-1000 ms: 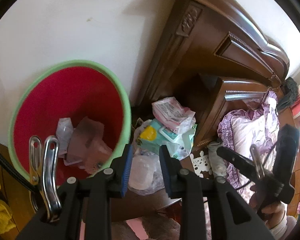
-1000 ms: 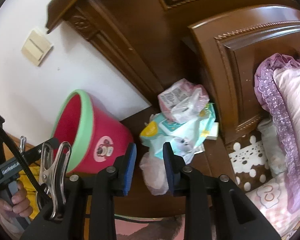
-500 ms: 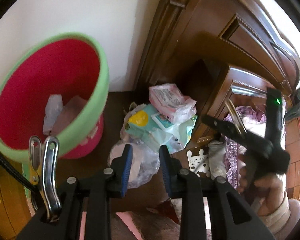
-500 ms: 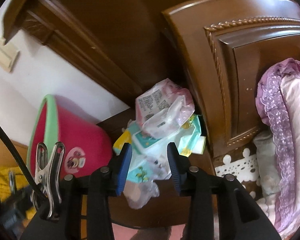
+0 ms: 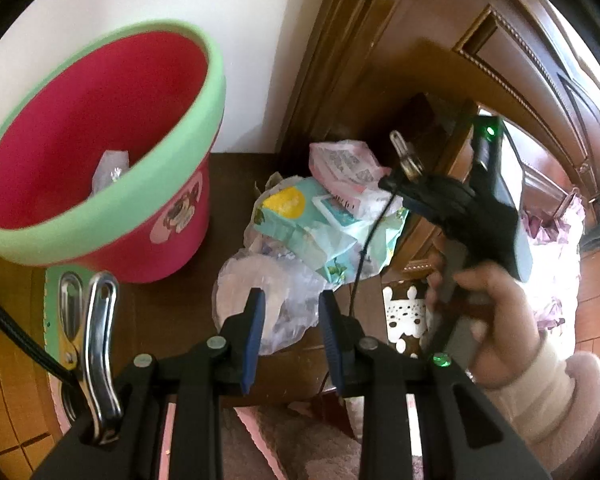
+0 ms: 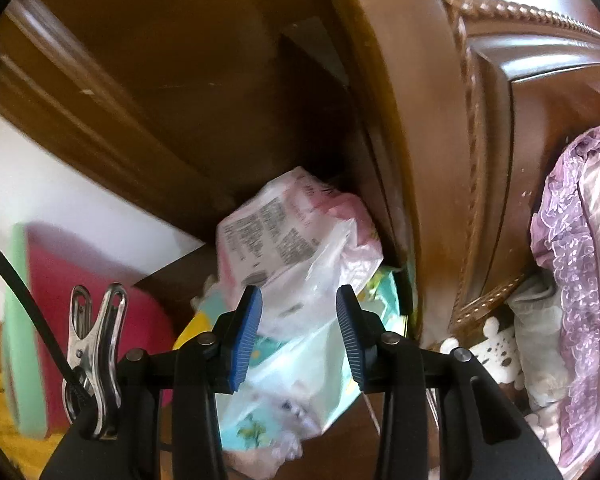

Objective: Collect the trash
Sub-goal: 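Close the right tool on the pink wet-wipes pack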

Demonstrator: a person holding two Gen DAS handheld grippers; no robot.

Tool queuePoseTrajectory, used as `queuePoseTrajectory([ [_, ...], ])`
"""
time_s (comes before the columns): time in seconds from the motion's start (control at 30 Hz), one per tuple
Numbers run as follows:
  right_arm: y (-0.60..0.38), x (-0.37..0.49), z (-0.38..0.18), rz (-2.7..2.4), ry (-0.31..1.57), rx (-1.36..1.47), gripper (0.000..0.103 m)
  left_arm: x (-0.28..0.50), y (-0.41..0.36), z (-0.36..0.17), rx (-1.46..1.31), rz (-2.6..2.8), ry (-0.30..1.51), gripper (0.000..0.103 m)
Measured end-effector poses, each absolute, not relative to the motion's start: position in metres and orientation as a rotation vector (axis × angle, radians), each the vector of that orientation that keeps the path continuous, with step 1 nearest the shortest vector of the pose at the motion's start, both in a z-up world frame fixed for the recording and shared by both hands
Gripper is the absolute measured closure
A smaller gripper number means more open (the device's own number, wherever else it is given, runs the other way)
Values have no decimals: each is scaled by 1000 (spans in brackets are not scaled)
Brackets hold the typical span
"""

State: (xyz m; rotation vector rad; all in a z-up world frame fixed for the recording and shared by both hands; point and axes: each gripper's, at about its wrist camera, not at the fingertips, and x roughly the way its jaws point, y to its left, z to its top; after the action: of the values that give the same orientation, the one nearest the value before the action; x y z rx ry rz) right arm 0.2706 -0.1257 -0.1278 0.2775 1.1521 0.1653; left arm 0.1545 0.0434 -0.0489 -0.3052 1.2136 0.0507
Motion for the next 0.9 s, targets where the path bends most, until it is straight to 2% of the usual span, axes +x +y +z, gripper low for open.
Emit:
queuePoseTrajectory([
  [0.23,-123,288,-148,95,1174,281,64,144,48,-61,-317,62,1241,75],
  [0.3,-125,290,-152,92,1184,282,72,144,50,-63,-319,66,1242,75],
  [0.37,-126,290,-152,95,1185,277,86,142,52,-65,-322,70,1244,75],
  [0.47,-132,289,-152,111,1185,293,97,142,54,-70,-329,74,1249,75],
  [0.9,-153,247,-133,375,1200,328,99,148,49,-72,-325,46,1256,75],
])
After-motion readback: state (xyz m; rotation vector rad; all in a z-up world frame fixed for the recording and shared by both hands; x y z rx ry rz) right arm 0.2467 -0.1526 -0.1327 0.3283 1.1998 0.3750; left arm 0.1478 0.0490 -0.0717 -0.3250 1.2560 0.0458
